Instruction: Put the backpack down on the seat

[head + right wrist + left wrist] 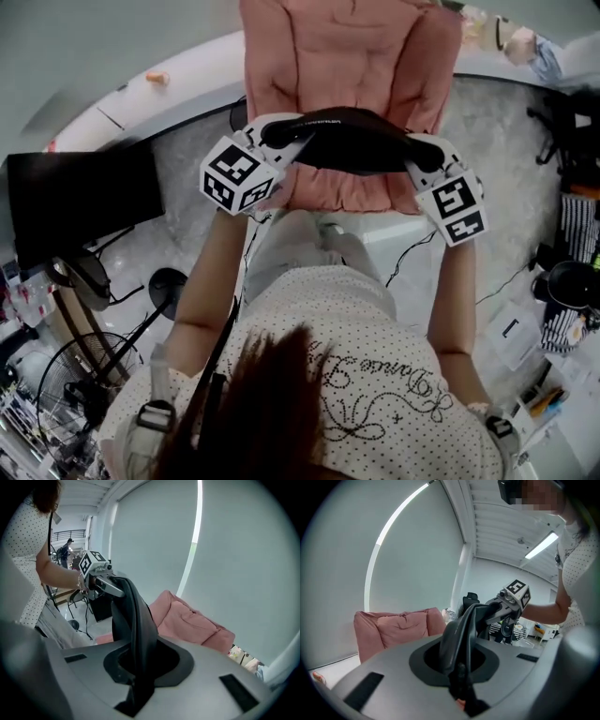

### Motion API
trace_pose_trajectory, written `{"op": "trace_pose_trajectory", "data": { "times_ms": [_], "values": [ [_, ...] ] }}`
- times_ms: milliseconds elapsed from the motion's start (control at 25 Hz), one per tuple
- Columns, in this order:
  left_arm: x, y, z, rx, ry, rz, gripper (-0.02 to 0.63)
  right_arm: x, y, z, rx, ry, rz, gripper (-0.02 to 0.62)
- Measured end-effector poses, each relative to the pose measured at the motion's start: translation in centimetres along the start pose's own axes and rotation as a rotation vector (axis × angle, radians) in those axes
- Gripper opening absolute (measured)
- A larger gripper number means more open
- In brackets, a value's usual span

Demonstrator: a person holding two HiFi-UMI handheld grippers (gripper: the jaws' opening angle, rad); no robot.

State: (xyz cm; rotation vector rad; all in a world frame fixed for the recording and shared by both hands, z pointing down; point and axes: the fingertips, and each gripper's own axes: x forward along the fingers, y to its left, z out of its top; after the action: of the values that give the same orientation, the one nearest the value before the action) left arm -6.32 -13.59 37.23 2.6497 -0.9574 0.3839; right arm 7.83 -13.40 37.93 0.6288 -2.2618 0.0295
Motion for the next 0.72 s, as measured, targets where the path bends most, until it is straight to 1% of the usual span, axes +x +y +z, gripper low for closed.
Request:
{"op": "trace_pose_trajectory", "data": {
  "times_ms": [160, 280, 480, 720],
  "values": [
    [1.6, 2.9, 0.1, 0.005, 0.020, -0.036, 0.035, 2.2, -1.8, 0.4, 0.035, 0.013, -0.019, 0.043],
    [2.2, 4.0, -0.2, 0.005, 0.029, -0.049, 0.035, 3.2, -2.3, 0.3, 0.045, 0.022, -0.023, 0.043],
    [2.9, 5.1, -1.2, -0.025, 0.043, -0.045, 0.035, 4.5, -2.7, -0.1, 0.056, 0.041, -0.003, 0.043],
    [5.1, 6.0, -3.9, -0.076, 0.081, -0.013, 0.035, 7.0, -3.3, -2.8, 0.085, 0.067, 0.038, 0.043]
  ]
}}
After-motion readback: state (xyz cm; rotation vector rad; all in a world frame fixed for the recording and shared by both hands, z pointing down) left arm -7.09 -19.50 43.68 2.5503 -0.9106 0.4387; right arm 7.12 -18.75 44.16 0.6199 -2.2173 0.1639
